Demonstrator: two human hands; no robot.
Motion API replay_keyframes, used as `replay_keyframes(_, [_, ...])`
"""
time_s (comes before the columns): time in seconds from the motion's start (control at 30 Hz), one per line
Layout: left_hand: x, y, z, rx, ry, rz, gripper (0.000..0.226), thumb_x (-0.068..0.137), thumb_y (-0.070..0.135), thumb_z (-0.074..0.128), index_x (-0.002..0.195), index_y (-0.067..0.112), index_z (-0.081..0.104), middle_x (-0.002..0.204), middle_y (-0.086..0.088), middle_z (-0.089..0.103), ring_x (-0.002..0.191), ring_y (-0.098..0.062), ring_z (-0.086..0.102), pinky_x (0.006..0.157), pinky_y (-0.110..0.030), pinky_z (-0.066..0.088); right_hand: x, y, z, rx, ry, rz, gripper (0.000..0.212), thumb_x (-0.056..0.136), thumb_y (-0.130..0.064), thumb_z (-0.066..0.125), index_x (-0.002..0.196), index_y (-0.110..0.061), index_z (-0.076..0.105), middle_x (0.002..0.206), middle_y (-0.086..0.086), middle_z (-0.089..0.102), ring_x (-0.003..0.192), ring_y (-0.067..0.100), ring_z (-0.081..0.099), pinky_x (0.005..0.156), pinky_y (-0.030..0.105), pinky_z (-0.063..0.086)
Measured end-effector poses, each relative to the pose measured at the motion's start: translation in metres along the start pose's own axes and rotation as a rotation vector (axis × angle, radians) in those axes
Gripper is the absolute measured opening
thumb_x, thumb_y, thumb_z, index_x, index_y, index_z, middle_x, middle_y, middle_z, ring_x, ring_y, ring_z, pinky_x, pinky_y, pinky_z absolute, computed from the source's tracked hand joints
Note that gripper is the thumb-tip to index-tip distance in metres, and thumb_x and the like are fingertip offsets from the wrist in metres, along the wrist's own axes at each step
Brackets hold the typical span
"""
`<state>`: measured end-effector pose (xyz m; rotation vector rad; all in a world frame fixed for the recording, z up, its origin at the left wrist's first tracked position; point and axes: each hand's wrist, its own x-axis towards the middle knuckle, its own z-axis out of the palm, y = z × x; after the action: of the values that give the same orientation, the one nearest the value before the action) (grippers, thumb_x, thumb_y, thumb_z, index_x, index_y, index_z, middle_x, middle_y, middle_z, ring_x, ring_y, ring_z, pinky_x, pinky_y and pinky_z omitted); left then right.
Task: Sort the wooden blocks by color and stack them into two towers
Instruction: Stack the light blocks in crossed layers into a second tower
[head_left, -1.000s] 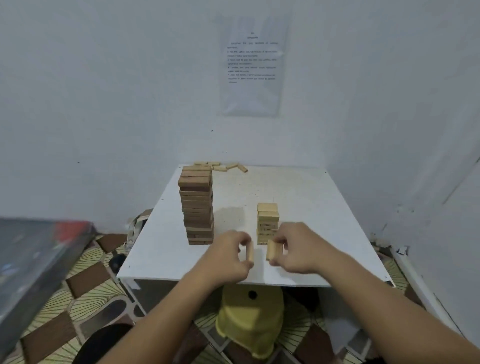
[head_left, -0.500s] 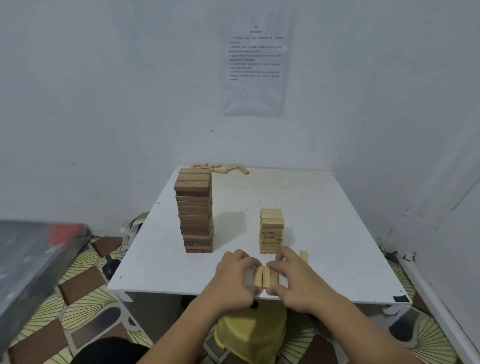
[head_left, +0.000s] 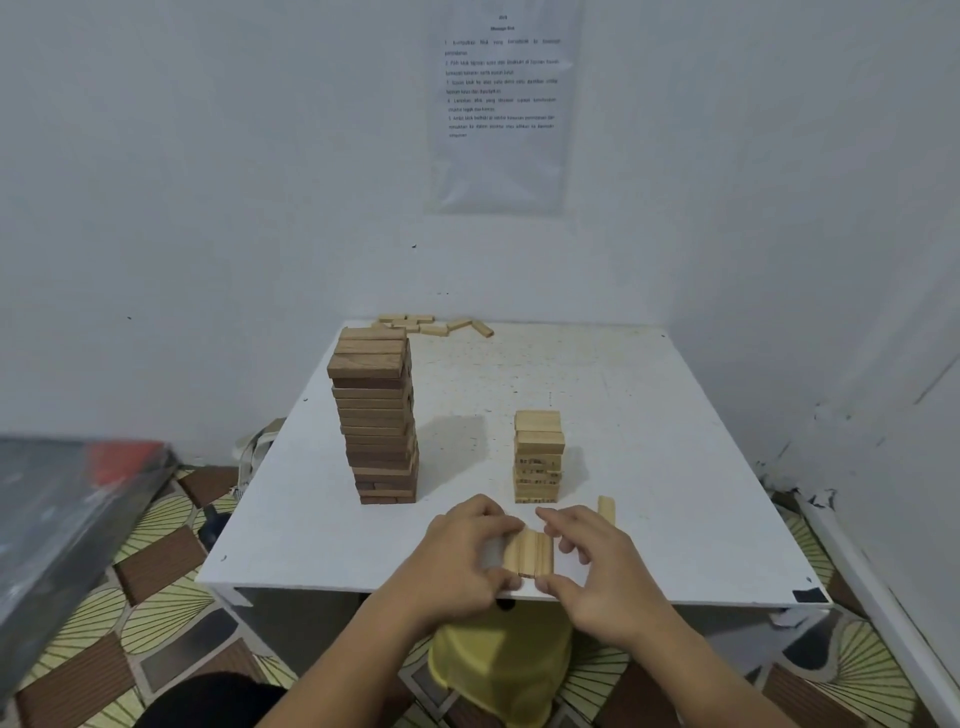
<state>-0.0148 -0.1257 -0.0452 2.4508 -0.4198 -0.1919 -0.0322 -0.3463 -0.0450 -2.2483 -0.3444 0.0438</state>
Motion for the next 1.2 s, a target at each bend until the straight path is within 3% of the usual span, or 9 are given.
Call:
replay_keyframes(0.37, [-0.006, 0.001, 0.007, -0.01, 0.11, 0.074, 0.052, 0.075, 0.052, 0.075, 0.123, 0.038, 0.063, 0.118, 0.025, 0.051, 0.11, -0.003, 0.05, 0.1, -0.037, 0.045, 0.002, 0.005, 0.005, 0.006, 0.027, -0.014, 0.049, 0.077, -0.022, 0.087, 0.12, -0.036, 0.069, 0.117, -0.024, 0.059, 0.1, 0.005, 0.056, 0.081, 0.012, 0.043])
replay_keyframes(0.67, [-0.009, 0.004, -0.003, -0.065, 0.036, 0.031, 0.069, 0.074, 0.06, 0.07, 0.138, 0.037, 0.056, 0.125, 0.023, 0.05, 0.116, -0.005, 0.051, 0.104, -0.031, 0.043, 0.0, -0.004, -0.001, 0.054, 0.049, -0.043, 0.047, 0.075, -0.02, 0.087, 0.119, -0.03, 0.071, 0.113, -0.019, 0.061, 0.099, 0.006, 0.056, 0.078, 0.012, 0.045])
replay_keyframes(0.77, [-0.015, 0.007, -0.011, -0.174, 0.044, 0.016, 0.068, 0.076, 0.047, 0.053, 0.141, 0.027, 0.057, 0.125, 0.015, 0.057, 0.1, -0.004, 0.056, 0.09, -0.021, 0.046, -0.004, -0.007, 0.003, 0.054, 0.113, -0.026, 0.036, 0.084, -0.017, 0.078, 0.117, -0.028, 0.07, 0.11, -0.019, 0.06, 0.1, 0.004, 0.055, 0.079, 0.016, 0.048])
replay_keyframes(0.87, [-0.017, 0.008, -0.013, -0.216, 0.062, 0.002, 0.067, 0.075, 0.037, 0.049, 0.141, 0.026, 0.057, 0.122, 0.014, 0.058, 0.09, -0.006, 0.056, 0.082, -0.018, 0.046, -0.01, -0.012, 0.021, -0.094, 0.232, 0.027, 0.028, 0.091, -0.033, 0.067, 0.118, -0.026, 0.066, 0.109, -0.017, 0.054, 0.105, 0.004, 0.053, 0.093, 0.025, 0.048])
replay_keyframes(0.97, [-0.017, 0.008, -0.014, -0.294, 0.091, -0.023, 0.062, 0.078, 0.027, 0.049, 0.139, 0.027, 0.058, 0.121, 0.014, 0.06, 0.093, -0.006, 0.056, 0.087, -0.021, 0.049, -0.016, -0.026, 0.043, -0.305, 0.269, 0.149, 0.048, 0.084, -0.066, 0.054, 0.118, -0.032, 0.052, 0.111, -0.013, 0.047, 0.106, 0.012, 0.046, 0.093, 0.034, 0.044])
replay_keyframes(1.03, [-0.017, 0.008, -0.015, -0.35, 0.105, -0.043, 0.061, 0.079, 0.026, 0.048, 0.139, 0.027, 0.059, 0.122, 0.013, 0.061, 0.095, -0.006, 0.056, 0.088, -0.019, 0.048, -0.018, -0.035, 0.052, -0.381, 0.298, 0.199, 0.055, 0.079, -0.076, 0.048, 0.114, -0.034, 0.047, 0.108, -0.012, 0.045, 0.103, 0.014, 0.044, 0.09, 0.037, 0.045])
replay_keyframes(1.2, [-0.017, 0.007, -0.017, -0.393, 0.119, -0.035, 0.059, 0.079, 0.024, 0.048, 0.136, 0.027, 0.061, 0.122, 0.011, 0.063, 0.095, -0.004, 0.057, 0.089, -0.018, 0.046, -0.013, -0.042, 0.054, -0.375, 0.275, 0.186, 0.035, 0.079, -0.057, 0.054, 0.103, -0.031, 0.05, 0.102, -0.011, 0.046, 0.098, 0.015, 0.046, 0.087, 0.035, 0.042])
